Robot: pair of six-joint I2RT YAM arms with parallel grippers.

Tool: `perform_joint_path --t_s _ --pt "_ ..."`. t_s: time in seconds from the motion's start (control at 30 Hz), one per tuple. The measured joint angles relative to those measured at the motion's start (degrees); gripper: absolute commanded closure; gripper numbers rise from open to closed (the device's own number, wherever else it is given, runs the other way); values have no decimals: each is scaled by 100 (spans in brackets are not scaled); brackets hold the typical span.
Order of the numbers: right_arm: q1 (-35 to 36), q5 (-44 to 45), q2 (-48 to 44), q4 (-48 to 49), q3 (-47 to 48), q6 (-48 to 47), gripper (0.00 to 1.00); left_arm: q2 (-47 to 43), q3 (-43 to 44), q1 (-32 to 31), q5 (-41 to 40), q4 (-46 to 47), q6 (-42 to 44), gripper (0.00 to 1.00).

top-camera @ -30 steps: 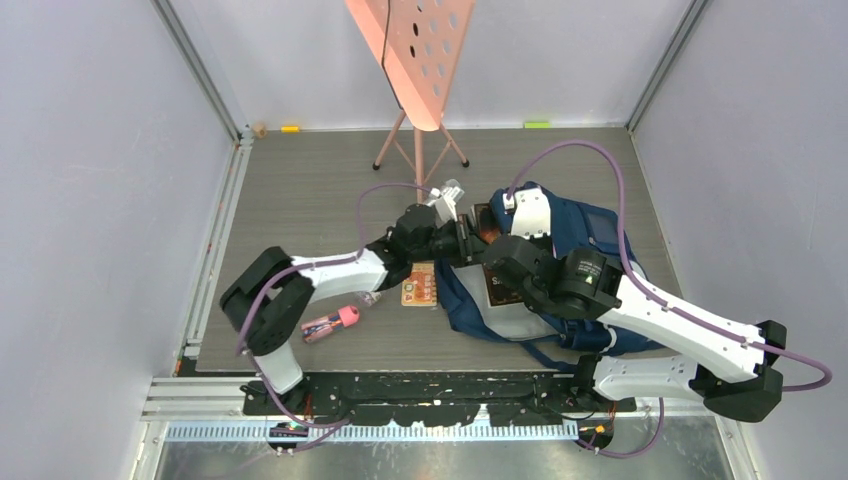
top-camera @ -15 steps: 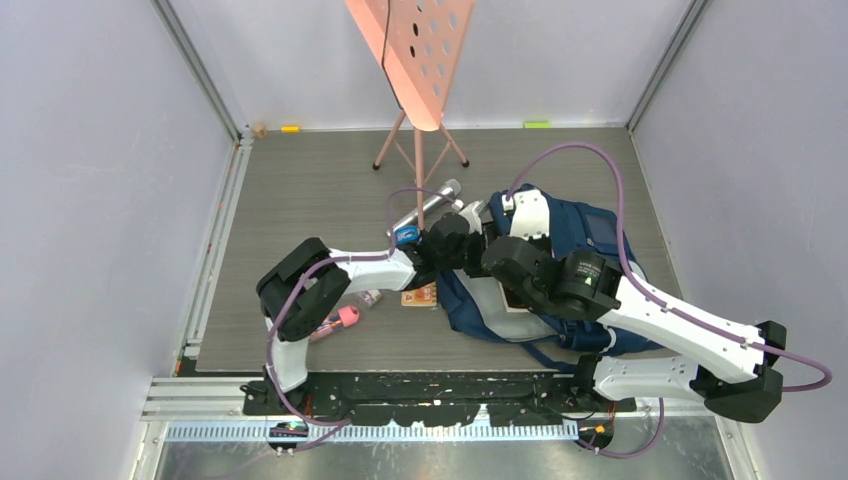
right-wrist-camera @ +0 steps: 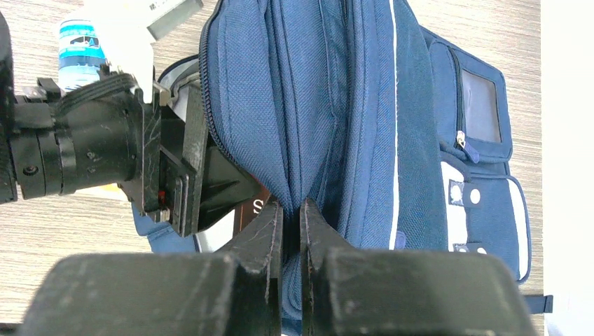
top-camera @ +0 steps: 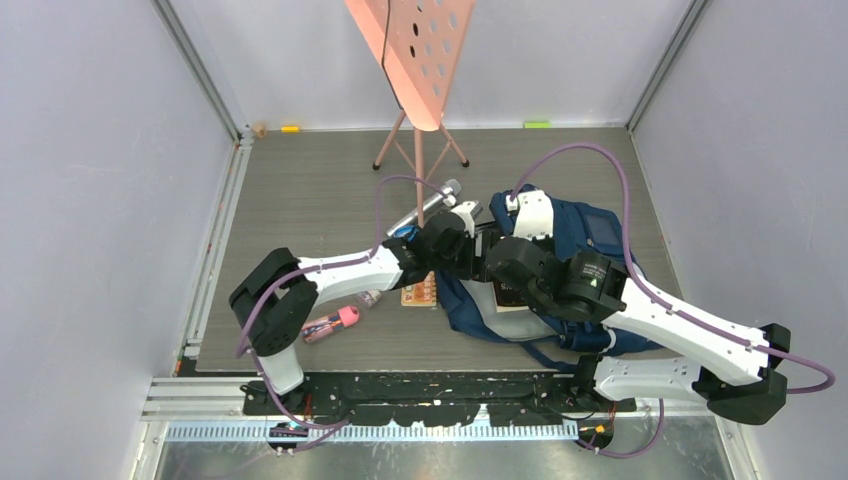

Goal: Pack the student bag
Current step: Place the book in the student bag.

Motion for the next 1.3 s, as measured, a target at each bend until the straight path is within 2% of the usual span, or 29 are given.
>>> perform_joint_path --t_s 0.1,0.13,0.2,0.37,0.77,0.87,1.03,1.3 --pt "0 -2 -7 0 -2 2 100 15 -142 -26 173 122 -55 42" --pt "0 -4 -17 2 -9 2 100 31 -160 -37 223 177 -79 49" --pt "0 -9 -48 -2 -15 4 100 96 -160 -70 339 365 -168 58" --pt "0 -20 -111 0 -37 13 100 407 -74 -146 492 619 -208 68" --pt "0 -4 -201 4 -92 48 100 1200 848 -444 601 848 -219 71" --pt "0 15 -225 11 -107 59 100 1233 885 -452 614 863 -190 62" --pt "2 52 -234 57 -146 90 100 1088 789 -461 573 894 -31 33" --pt "2 136 -439 179 -264 72 100 -184 -66 -479 199 402 511 12"
